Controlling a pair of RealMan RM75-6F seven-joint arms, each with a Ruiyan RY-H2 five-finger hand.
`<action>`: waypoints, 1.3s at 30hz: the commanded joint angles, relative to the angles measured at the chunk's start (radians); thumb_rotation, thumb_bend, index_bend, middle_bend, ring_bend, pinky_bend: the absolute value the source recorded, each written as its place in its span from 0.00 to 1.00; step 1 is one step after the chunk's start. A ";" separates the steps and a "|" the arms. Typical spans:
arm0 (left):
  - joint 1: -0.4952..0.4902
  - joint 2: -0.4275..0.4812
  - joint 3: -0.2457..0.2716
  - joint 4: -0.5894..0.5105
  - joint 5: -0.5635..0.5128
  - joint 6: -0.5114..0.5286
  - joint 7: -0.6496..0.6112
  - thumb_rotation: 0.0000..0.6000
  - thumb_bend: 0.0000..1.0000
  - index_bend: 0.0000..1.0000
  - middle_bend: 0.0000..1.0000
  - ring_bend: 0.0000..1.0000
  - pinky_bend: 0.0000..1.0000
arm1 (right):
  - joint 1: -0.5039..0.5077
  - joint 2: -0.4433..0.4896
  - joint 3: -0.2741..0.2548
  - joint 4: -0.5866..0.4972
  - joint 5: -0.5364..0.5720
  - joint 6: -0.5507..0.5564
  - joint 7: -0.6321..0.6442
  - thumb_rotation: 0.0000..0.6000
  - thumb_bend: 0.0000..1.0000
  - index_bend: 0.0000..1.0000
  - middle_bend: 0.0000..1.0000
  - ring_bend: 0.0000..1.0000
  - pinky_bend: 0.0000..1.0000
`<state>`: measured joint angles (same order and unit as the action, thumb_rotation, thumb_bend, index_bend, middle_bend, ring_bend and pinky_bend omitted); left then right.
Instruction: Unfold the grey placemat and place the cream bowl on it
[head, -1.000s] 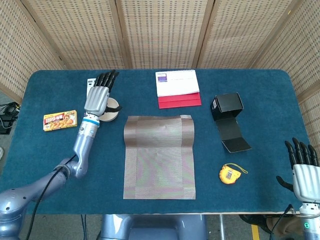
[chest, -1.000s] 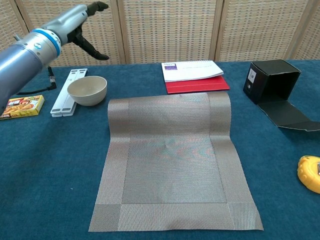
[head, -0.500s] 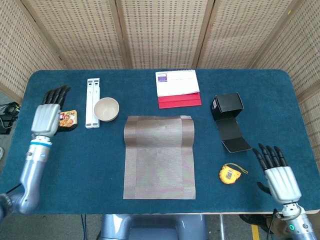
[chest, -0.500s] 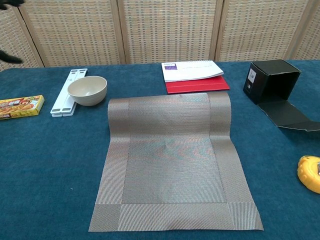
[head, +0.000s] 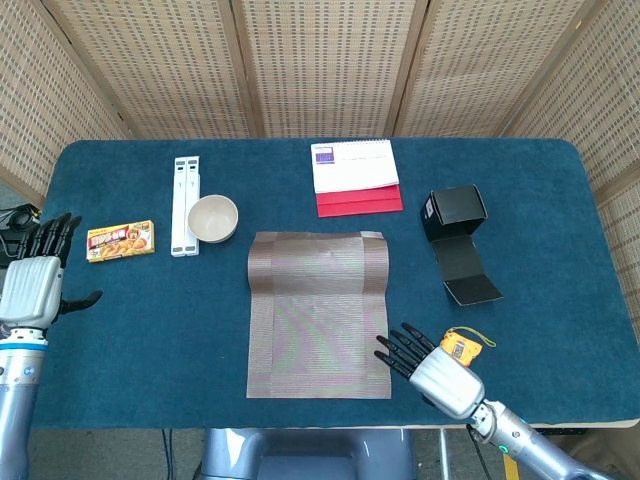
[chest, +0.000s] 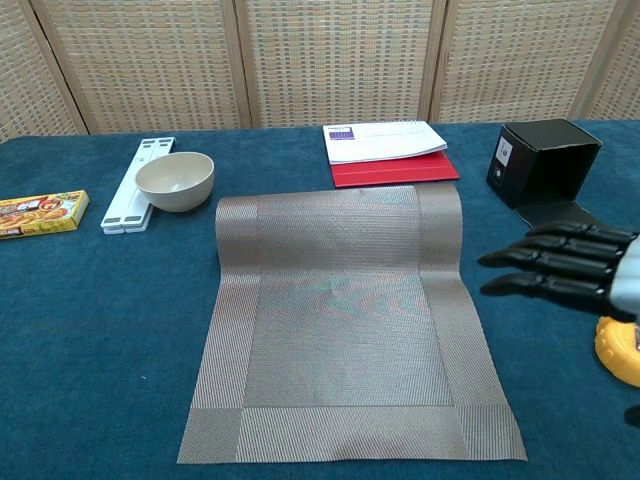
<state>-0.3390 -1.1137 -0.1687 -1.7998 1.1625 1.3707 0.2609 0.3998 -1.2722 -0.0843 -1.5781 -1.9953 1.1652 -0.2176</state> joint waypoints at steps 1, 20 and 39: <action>0.000 0.000 -0.001 0.005 0.003 -0.006 -0.007 1.00 0.00 0.00 0.00 0.00 0.00 | 0.048 -0.047 -0.008 -0.013 -0.019 -0.063 -0.014 1.00 0.00 0.13 0.00 0.00 0.00; -0.003 -0.007 -0.016 0.023 -0.008 -0.027 -0.012 1.00 0.00 0.00 0.00 0.00 0.00 | 0.148 -0.173 -0.031 0.092 0.030 -0.188 -0.049 1.00 0.00 0.17 0.00 0.00 0.00; 0.001 -0.011 -0.017 0.017 0.001 -0.028 -0.009 1.00 0.00 0.00 0.00 0.00 0.00 | 0.183 -0.253 -0.021 0.165 0.071 -0.169 -0.088 1.00 0.00 0.18 0.00 0.00 0.00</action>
<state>-0.3381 -1.1244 -0.1854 -1.7828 1.1634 1.3426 0.2517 0.5813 -1.5241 -0.1070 -1.4136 -1.9258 0.9959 -0.3040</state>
